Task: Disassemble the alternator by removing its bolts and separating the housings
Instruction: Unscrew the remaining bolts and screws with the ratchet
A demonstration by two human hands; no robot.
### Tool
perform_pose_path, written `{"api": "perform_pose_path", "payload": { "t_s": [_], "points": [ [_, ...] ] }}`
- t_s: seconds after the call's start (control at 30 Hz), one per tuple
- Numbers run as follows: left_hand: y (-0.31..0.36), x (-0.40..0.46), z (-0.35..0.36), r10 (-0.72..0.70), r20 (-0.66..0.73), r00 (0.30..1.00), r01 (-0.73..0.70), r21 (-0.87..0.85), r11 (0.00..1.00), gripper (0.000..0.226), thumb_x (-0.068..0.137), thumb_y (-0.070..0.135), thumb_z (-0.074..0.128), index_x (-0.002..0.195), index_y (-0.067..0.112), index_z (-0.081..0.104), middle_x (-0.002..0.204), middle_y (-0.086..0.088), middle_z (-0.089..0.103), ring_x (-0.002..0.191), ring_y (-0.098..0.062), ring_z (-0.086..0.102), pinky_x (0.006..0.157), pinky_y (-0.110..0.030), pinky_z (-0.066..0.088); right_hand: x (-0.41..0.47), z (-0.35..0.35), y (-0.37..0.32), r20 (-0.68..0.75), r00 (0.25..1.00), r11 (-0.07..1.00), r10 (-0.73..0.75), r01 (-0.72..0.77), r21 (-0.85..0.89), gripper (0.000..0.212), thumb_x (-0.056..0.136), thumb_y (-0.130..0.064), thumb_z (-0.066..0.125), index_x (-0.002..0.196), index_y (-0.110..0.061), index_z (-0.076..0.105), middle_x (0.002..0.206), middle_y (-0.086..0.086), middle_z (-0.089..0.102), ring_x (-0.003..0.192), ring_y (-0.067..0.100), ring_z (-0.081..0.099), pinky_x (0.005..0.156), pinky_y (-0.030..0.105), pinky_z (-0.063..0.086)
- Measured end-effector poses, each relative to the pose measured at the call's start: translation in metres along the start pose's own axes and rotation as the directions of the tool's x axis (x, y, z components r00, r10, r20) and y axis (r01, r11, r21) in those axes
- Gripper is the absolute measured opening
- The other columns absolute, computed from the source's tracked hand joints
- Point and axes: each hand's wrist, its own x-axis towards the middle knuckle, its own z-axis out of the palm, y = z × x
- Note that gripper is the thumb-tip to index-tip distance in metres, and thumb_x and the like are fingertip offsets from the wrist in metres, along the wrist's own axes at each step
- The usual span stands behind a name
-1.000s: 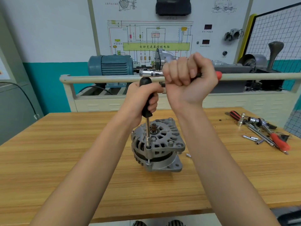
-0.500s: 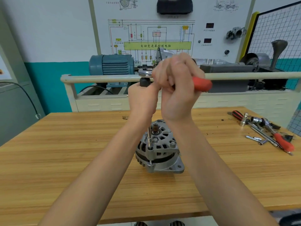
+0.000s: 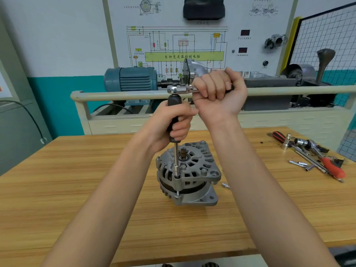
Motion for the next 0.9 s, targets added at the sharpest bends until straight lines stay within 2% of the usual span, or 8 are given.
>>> {"api": "perform_pose_path", "payload": {
  "t_s": [0.17,0.27,0.37,0.43,0.5,0.63,0.77,0.9],
  "points": [
    [-0.006,0.008,0.014,0.069,-0.385,0.920,-0.038,0.087,0.995,0.045,0.083,-0.001,0.051,0.052,0.020,0.026,0.037,0.008,0.021,0.031,-0.008,0.013,0.037,-0.014,0.015,-0.016,0.006,0.009,0.177,0.969,0.923,-0.174,0.223,-0.313,0.045,0.084,-0.011,0.038,0.040,-0.019,0.036,0.034,-0.006,0.024,0.039,0.012,0.014,0.045,0.025,0.024],
    [-0.011,0.014,0.028,0.260,-0.594,0.761,-0.119,0.266,0.957,0.038,0.079,0.006,0.057,0.057,0.021,0.030,0.045,0.007,0.028,0.040,-0.009,0.020,0.043,-0.020,0.019,-0.031,0.011,0.027,0.456,0.823,0.623,-0.338,0.559,-0.548,0.037,0.083,-0.006,0.045,0.050,-0.023,0.041,0.043,-0.008,0.033,0.041,0.010,0.027,0.049,0.028,0.024],
    [-0.016,0.014,0.036,0.411,-0.564,0.716,-0.207,0.391,0.897,0.028,0.085,0.022,0.051,0.062,0.026,0.036,0.056,0.010,0.038,0.051,-0.003,0.032,0.054,-0.025,0.028,-0.043,0.012,0.041,0.666,0.657,0.293,-0.354,0.754,-0.588,0.022,0.082,-0.012,0.045,0.069,-0.028,0.043,0.056,-0.012,0.038,0.047,0.007,0.032,0.052,0.025,0.025],
    [-0.015,0.012,0.032,0.315,-0.607,0.729,-0.162,0.294,0.942,0.029,0.081,0.024,0.055,0.058,0.022,0.037,0.054,0.006,0.038,0.049,-0.008,0.034,0.052,-0.025,0.032,-0.042,0.012,0.041,0.638,0.675,0.353,-0.371,0.738,-0.575,0.021,0.081,-0.012,0.046,0.068,-0.028,0.043,0.055,-0.011,0.039,0.047,0.007,0.030,0.051,0.027,0.022],
    [-0.013,0.007,0.023,0.253,-0.571,0.781,-0.149,0.223,0.963,0.039,0.081,0.005,0.059,0.055,0.018,0.033,0.045,0.006,0.032,0.041,-0.010,0.026,0.042,-0.019,0.025,-0.036,0.014,0.033,0.532,0.767,0.570,-0.360,0.632,-0.525,0.027,0.079,-0.007,0.047,0.060,-0.025,0.041,0.044,-0.010,0.034,0.042,0.007,0.026,0.048,0.028,0.020],
    [-0.001,-0.002,0.003,0.089,-0.168,0.982,-0.078,0.070,0.994,0.037,0.075,0.006,0.058,0.045,0.017,0.040,0.037,0.003,0.030,0.031,-0.011,0.024,0.038,-0.017,0.024,-0.018,0.013,0.009,0.185,0.975,0.944,-0.123,0.172,-0.281,0.043,0.080,-0.011,0.040,0.038,-0.017,0.035,0.032,-0.006,0.024,0.038,0.012,0.010,0.043,0.022,0.021],
    [0.005,0.000,-0.008,-0.024,0.189,0.982,0.022,0.008,1.000,0.031,0.069,0.014,0.059,0.043,0.018,0.041,0.036,0.005,0.030,0.029,-0.008,0.026,0.037,-0.016,0.027,-0.005,0.006,0.000,-0.008,1.000,1.000,0.009,-0.009,-0.030,0.039,0.075,-0.015,0.039,0.037,-0.014,0.033,0.029,-0.002,0.022,0.040,0.012,0.005,0.040,0.020,0.018],
    [0.001,0.006,-0.002,-0.072,0.031,0.997,0.073,-0.040,0.996,0.043,0.075,0.006,0.050,0.039,0.020,0.032,0.033,0.007,0.022,0.027,-0.005,0.016,0.033,-0.012,0.016,-0.008,0.007,0.004,0.005,0.998,0.995,-0.062,0.063,-0.083,0.041,0.078,-0.014,0.039,0.037,-0.016,0.034,0.031,-0.003,0.022,0.040,0.013,0.006,0.040,0.021,0.021]
  ]
}}
